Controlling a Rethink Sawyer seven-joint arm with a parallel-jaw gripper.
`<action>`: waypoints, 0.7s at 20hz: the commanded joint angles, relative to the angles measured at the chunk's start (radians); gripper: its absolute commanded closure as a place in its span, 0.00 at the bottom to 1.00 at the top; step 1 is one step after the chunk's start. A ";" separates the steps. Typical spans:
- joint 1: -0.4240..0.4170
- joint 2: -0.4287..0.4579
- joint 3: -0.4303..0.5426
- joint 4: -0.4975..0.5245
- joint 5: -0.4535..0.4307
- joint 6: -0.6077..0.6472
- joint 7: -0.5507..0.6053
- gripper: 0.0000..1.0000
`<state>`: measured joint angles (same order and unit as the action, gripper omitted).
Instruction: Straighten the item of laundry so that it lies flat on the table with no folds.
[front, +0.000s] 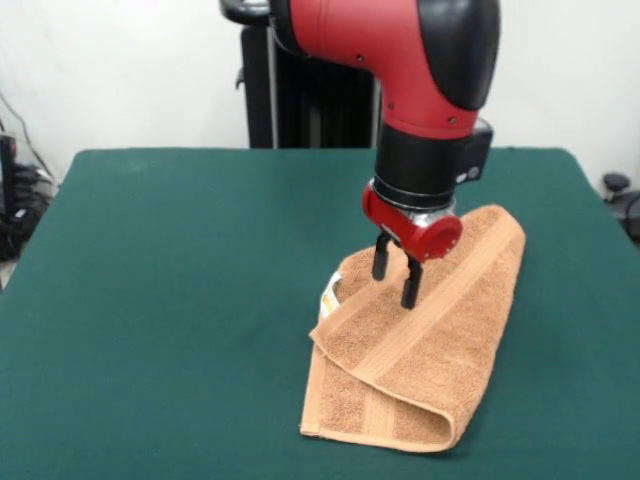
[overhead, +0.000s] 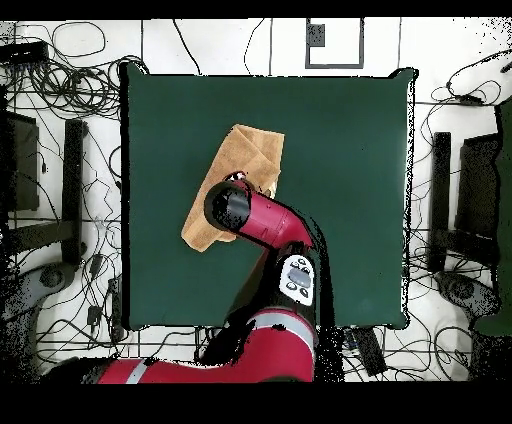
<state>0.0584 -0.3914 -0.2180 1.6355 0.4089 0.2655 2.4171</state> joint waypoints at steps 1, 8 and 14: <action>-0.009 0.010 0.131 0.112 -0.010 0.019 0.111 0.00; 0.000 0.053 0.129 0.111 0.000 -0.043 0.136 0.00; -0.006 0.083 0.148 0.086 0.004 -0.078 0.133 0.00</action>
<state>0.0541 -0.3671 -0.2133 1.6834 0.4093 0.2432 2.4171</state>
